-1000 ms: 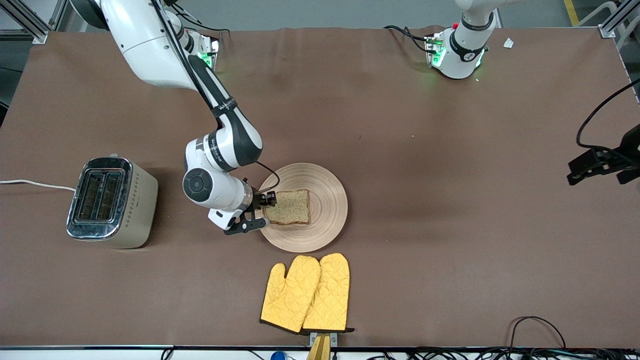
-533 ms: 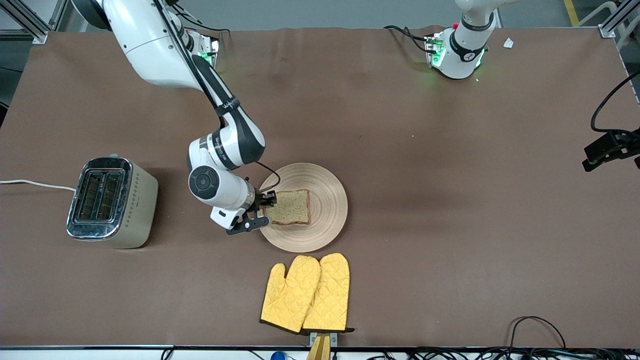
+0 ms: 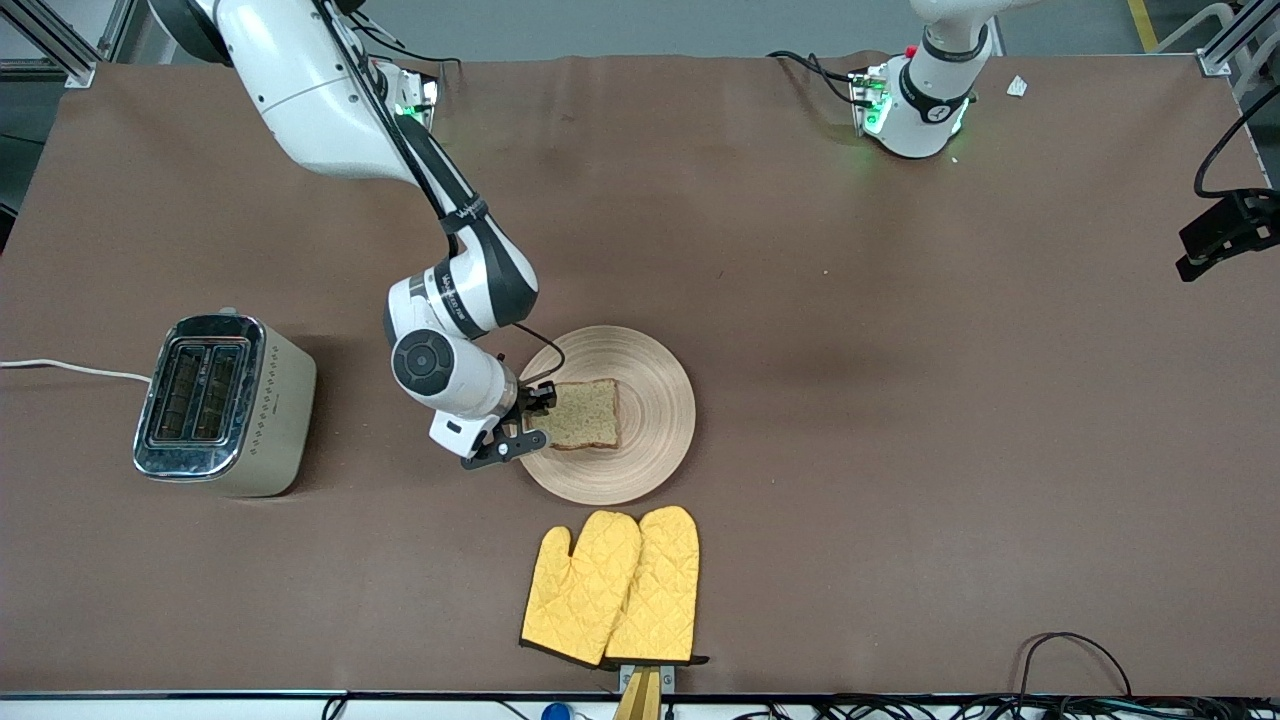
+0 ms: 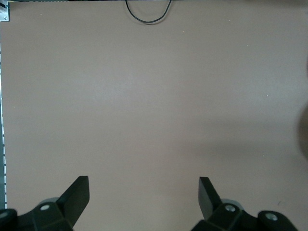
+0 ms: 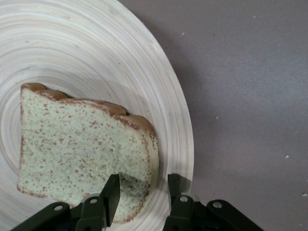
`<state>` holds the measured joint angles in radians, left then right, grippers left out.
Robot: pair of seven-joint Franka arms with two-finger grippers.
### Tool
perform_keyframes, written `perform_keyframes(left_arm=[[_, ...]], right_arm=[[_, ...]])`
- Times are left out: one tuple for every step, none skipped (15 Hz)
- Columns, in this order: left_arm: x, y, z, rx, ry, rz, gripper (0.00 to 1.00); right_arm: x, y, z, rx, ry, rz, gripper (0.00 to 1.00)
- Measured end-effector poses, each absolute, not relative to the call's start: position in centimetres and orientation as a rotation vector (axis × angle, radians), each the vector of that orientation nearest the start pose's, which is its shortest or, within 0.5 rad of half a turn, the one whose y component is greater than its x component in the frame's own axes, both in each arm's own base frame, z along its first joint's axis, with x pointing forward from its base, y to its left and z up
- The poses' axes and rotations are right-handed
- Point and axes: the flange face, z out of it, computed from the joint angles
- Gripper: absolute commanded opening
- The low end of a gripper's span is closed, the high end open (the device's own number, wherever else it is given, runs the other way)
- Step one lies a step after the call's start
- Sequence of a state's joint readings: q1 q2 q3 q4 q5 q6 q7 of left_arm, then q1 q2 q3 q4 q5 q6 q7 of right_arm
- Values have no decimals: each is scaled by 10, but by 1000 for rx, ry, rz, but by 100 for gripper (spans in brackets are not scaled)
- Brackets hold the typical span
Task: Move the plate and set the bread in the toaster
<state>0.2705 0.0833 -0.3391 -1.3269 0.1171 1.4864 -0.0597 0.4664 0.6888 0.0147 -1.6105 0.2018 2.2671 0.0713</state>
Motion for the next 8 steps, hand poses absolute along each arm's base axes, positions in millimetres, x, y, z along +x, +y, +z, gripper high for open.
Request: perform_keyframes(left_arm=[[567, -21, 685, -3057, 0, -125, 100], [564, -26, 683, -3066, 5, -112, 100], [562, -29, 680, -3088, 2, -98, 100], [559, -26, 678, -3110, -12, -86, 100], [557, -22, 677, -3119, -27, -78, 100], [554, -18, 676, -3125, -38, -74, 100], [552, -15, 675, -3127, -46, -68, 100], [549, -14, 674, -3128, -49, -62, 100]], right_arm=[[610, 324, 221, -2966, -414, 111, 45], [611, 324, 221, -2967, -416, 109, 44], [611, 324, 222, -2967, -418, 108, 41], [611, 325, 221, -2967, -419, 108, 38], [610, 325, 221, -2967, -420, 108, 33], [610, 326, 221, -2967, -422, 108, 30], [610, 326, 221, -2967, -423, 108, 28], [610, 327, 221, -2966, -424, 107, 23]])
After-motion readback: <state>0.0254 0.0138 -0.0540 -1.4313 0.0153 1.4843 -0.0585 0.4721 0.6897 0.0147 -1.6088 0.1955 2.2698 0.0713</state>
